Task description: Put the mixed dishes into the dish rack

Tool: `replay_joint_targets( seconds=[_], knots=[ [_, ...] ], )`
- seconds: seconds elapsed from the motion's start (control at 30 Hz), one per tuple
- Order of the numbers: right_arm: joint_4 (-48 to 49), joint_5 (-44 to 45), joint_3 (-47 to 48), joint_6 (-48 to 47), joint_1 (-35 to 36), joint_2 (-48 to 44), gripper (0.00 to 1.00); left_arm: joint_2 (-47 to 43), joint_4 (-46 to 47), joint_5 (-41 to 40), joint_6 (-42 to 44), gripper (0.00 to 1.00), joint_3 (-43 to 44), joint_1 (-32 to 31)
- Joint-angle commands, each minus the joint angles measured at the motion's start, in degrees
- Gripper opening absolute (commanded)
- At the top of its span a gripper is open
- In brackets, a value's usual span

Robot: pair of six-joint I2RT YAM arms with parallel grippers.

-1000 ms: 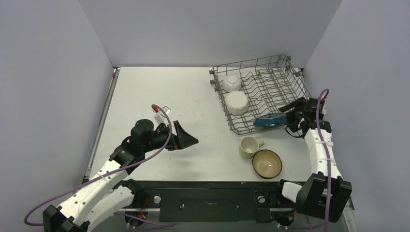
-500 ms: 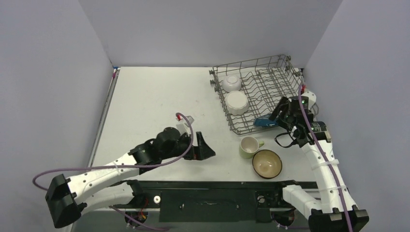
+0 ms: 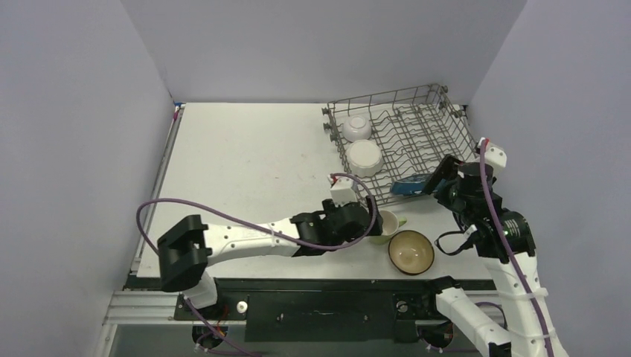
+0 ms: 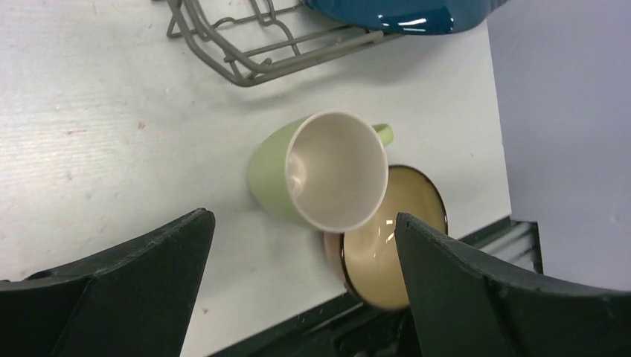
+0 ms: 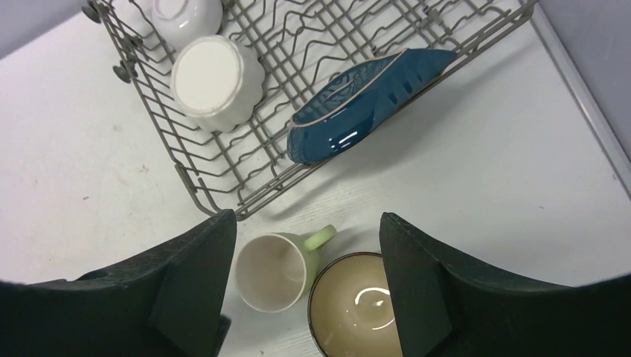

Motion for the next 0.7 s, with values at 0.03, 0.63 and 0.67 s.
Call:
replay_joint_targets(
  seconds=[0.03,0.63,0.67],
  knots=[
    [-2.21,3.62,3.38,-1.43,-0.18,-2.85,0.67,9.41,-6.57,-9.35,-3.11,0.86,9.90,-0.78],
    [-3.52,4.29,0.70,-5.33,-1.50,-4.96,0.68,24.33,-17.19,-9.37,-1.20,0.54,24.46,-0.75],
    [-3.53,4.32,0.51,-5.52,-1.53,-4.92,0.68,24.78,-17.59,-8.96,-0.94,0.53,24.71,-0.78]
  ],
)
